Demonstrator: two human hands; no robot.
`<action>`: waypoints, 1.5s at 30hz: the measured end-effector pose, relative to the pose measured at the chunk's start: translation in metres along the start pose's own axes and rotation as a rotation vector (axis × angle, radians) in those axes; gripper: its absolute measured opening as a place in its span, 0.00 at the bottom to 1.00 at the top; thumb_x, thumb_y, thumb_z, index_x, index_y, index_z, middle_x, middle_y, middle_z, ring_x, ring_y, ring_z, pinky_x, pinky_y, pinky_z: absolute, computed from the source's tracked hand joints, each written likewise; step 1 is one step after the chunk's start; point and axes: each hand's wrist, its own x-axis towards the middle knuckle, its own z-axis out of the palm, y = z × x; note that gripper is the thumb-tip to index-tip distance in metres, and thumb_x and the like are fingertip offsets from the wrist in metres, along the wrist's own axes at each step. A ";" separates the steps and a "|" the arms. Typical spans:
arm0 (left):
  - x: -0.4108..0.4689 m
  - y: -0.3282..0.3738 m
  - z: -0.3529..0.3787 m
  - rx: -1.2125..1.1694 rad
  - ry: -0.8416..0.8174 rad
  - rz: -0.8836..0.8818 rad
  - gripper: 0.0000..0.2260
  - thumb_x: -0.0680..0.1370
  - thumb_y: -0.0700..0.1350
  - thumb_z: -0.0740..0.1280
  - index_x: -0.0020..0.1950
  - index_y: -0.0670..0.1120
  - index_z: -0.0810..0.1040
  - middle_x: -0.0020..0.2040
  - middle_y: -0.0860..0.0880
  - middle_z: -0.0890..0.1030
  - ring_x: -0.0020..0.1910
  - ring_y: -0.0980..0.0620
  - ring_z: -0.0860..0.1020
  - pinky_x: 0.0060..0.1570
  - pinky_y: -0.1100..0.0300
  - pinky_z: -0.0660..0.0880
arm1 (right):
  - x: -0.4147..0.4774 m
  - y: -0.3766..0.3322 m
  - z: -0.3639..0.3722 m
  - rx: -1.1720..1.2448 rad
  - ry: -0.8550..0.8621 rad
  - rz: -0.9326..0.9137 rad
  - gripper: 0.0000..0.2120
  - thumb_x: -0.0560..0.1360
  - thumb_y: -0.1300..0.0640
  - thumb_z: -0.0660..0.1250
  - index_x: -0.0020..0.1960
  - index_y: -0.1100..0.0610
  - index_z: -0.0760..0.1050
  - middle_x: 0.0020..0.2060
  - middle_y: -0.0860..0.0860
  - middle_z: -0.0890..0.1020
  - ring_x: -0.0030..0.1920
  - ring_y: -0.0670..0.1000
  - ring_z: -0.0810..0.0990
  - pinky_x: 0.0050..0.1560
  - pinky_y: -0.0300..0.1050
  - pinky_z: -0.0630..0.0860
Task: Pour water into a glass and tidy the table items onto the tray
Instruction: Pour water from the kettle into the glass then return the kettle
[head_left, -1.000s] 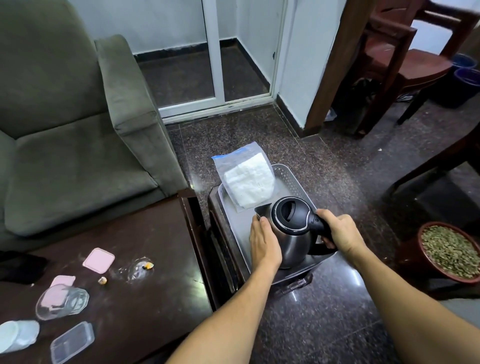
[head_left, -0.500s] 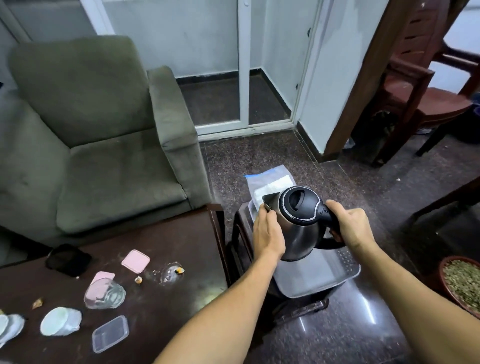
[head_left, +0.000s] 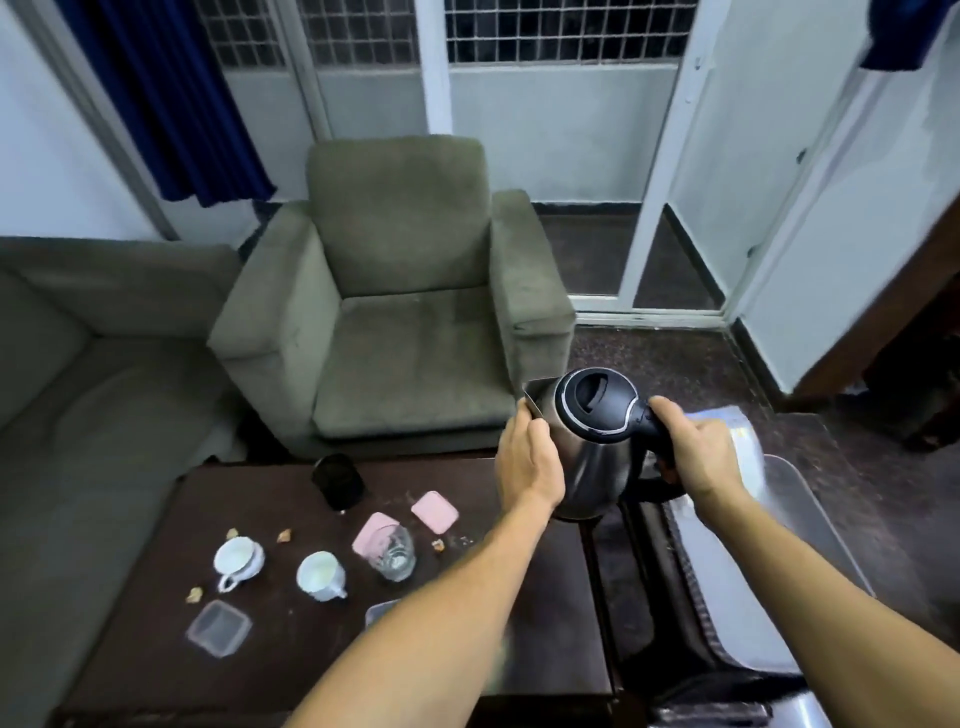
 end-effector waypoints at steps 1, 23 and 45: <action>0.005 -0.003 -0.017 0.003 0.025 0.001 0.28 0.74 0.51 0.47 0.68 0.48 0.74 0.65 0.47 0.79 0.65 0.47 0.74 0.64 0.53 0.68 | -0.002 -0.007 0.017 -0.008 -0.010 -0.001 0.28 0.66 0.33 0.66 0.20 0.54 0.70 0.21 0.54 0.74 0.22 0.52 0.71 0.32 0.47 0.69; 0.022 -0.171 -0.152 -0.154 0.025 -0.278 0.22 0.82 0.37 0.53 0.75 0.48 0.70 0.74 0.50 0.72 0.73 0.55 0.67 0.73 0.60 0.61 | -0.067 0.053 0.194 -0.079 -0.006 0.147 0.34 0.65 0.29 0.68 0.22 0.60 0.75 0.22 0.60 0.78 0.25 0.54 0.75 0.36 0.53 0.74; -0.037 -0.305 -0.093 -0.496 0.210 -0.746 0.19 0.79 0.57 0.59 0.53 0.47 0.85 0.52 0.51 0.86 0.58 0.51 0.80 0.63 0.51 0.74 | -0.080 0.126 0.223 -0.473 -0.161 0.143 0.37 0.66 0.24 0.60 0.28 0.59 0.79 0.20 0.50 0.80 0.28 0.52 0.81 0.33 0.46 0.71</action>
